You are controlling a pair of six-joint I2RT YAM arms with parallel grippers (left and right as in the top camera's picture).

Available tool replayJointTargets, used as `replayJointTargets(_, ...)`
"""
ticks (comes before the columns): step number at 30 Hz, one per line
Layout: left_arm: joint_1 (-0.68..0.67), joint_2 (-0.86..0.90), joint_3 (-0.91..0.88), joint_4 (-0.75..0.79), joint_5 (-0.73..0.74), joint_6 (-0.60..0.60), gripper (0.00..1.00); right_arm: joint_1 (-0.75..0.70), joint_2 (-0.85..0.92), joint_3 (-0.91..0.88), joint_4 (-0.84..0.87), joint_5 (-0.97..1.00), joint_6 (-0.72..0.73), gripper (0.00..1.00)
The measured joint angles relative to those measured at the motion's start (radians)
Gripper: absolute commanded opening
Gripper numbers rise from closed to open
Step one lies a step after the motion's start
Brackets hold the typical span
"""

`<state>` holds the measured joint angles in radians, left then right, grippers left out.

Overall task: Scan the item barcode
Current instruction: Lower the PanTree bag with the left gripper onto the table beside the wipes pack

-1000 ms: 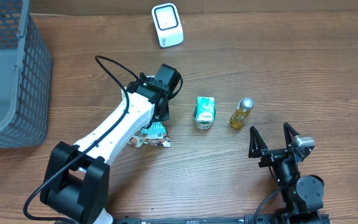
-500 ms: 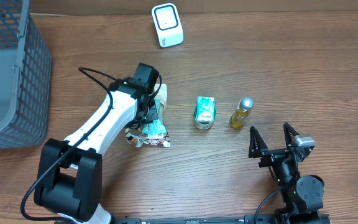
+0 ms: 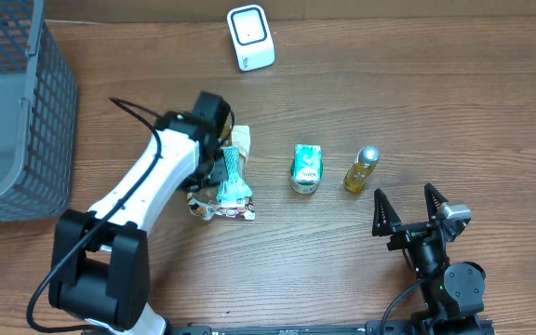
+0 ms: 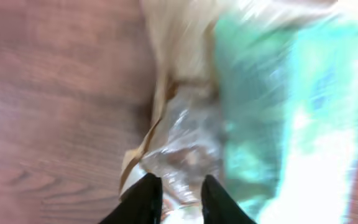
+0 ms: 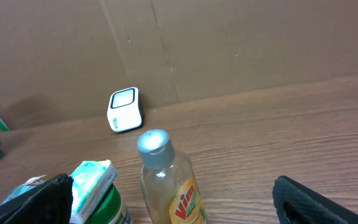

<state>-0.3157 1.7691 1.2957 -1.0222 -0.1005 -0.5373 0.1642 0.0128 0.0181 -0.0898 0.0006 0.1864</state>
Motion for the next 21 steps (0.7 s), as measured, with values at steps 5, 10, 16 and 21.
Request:
replayJointTargets(5,0.002,0.000,0.020,0.027,0.090,0.030,0.26,0.000,0.000,0.000,0.000,0.000,0.000,1.00)
replayJointTargets(10,0.002,0.000,0.020,0.053,0.143,0.042,0.26,0.000,0.000,0.000,0.000,0.000,0.000,1.00)
replayJointTargets(16,0.002,0.000,-0.007,0.089,0.162,0.043,0.26,0.000,0.000,0.000,0.000,0.000,0.000,1.00)
replayJointTargets(21,0.002,0.000,-0.090,0.134,0.158,0.043,0.22,0.000,0.000,0.000,0.000,0.000,0.000,1.00)
